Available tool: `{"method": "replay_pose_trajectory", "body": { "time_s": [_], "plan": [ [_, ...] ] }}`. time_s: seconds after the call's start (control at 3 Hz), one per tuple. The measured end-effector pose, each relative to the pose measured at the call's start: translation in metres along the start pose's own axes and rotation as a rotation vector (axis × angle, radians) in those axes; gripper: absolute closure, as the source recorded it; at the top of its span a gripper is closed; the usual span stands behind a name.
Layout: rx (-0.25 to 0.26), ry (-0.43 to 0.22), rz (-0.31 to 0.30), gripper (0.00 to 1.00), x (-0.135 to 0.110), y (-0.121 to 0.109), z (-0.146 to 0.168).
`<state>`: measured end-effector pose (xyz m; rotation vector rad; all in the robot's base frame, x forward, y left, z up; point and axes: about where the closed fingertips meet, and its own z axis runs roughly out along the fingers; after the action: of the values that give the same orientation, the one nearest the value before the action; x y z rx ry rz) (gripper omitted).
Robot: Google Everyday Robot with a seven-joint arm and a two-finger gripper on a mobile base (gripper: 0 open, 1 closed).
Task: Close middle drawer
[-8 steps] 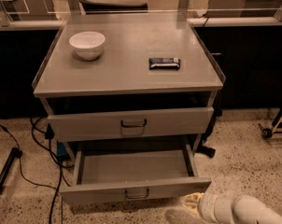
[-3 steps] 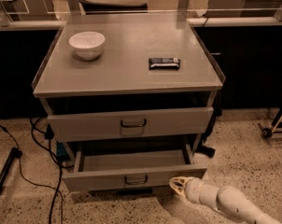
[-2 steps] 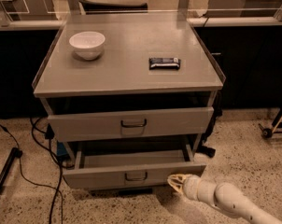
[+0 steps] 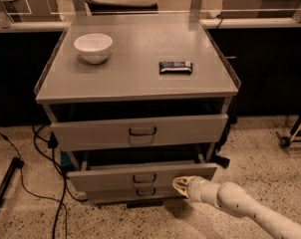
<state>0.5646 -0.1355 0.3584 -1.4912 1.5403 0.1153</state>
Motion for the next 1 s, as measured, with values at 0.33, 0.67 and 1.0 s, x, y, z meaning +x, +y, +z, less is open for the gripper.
{"method": "replay_pose_trajectory", "body": {
  "time_s": [0.33,0.67,1.0],
  "plan": [
    [-0.020,0.027,-0.039,1.00,-0.005,-0.013,0.021],
    [-0.041,0.050,-0.076,1.00,-0.011,-0.024,0.041],
    [-0.060,0.069,-0.111,1.00,-0.019,-0.032,0.057]
  ]
}}
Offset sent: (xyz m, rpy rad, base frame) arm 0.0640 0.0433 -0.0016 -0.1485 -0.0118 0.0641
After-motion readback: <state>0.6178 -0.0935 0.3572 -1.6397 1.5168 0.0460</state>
